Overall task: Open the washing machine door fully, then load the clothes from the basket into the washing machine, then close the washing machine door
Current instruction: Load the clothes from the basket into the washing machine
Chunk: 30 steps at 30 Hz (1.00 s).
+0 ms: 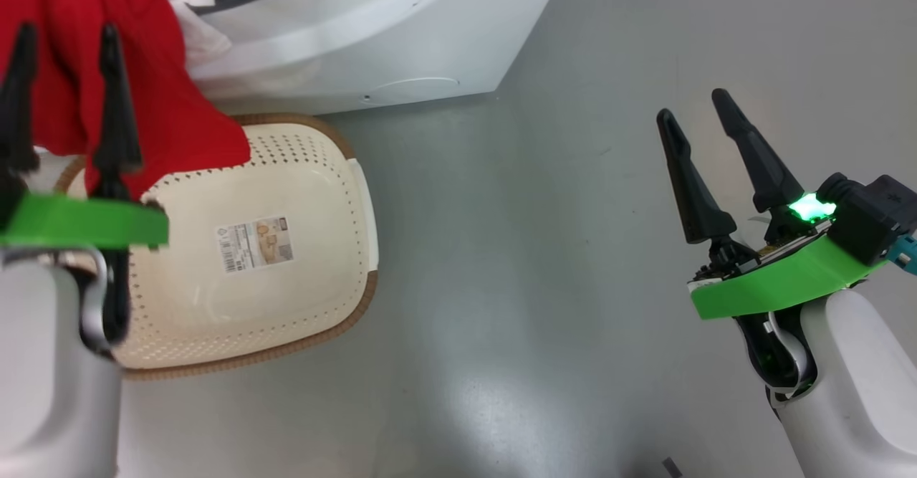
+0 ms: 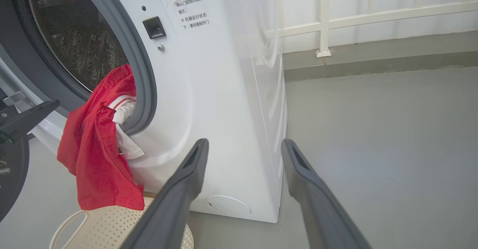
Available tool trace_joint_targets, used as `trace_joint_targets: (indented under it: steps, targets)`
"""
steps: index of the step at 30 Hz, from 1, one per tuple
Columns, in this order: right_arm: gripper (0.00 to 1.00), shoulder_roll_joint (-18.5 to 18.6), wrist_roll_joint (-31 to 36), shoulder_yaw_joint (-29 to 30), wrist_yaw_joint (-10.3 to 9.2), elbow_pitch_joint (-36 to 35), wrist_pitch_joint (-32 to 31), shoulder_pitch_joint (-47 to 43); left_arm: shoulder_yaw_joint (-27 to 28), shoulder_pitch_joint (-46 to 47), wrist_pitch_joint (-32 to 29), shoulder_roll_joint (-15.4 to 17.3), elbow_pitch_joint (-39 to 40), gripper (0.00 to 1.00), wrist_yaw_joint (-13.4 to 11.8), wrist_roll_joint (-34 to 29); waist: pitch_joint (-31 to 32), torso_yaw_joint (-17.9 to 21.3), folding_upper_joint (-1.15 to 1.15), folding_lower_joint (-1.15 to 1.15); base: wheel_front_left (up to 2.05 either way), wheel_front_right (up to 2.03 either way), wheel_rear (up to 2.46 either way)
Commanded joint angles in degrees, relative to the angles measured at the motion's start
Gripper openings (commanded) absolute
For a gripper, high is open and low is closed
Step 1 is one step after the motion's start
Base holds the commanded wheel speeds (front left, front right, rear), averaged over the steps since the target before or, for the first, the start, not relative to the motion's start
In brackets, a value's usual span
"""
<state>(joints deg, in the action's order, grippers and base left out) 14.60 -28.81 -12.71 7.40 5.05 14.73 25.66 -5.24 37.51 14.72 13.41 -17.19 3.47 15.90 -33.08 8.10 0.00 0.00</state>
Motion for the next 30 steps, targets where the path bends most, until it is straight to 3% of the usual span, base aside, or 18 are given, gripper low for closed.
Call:
trace_joint_targets:
  steps: [1, 15, 30]
  targets:
    - [1.0, 0.5, -0.1, -0.6, 0.09, -1.3, 0.3, -1.9, 1.9, -2.5, 0.3, 1.8, 3.4, 1.0, -0.8, 0.2, 0.3, -0.5, 0.0, 0.0, 0.0, 0.0, 0.0]
    - [1.0, 0.7, 0.0, 0.0, 0.09, -1.7, 0.3, -1.8, 4.5, -18.5, 0.3, -3.3, 15.8, 1.0, -1.8, -1.2, 0.4, -1.5, 0.0, 0.0, 0.0, 0.0, 0.0]
    - [1.0, 0.9, -0.4, 1.0, 0.09, -2.0, 0.3, -2.7, 8.1, -22.6, 0.3, -8.2, 16.5, 1.0, -0.5, -2.8, 0.5, -2.3, 0.0, 0.0, 0.0, 0.0, 0.0]
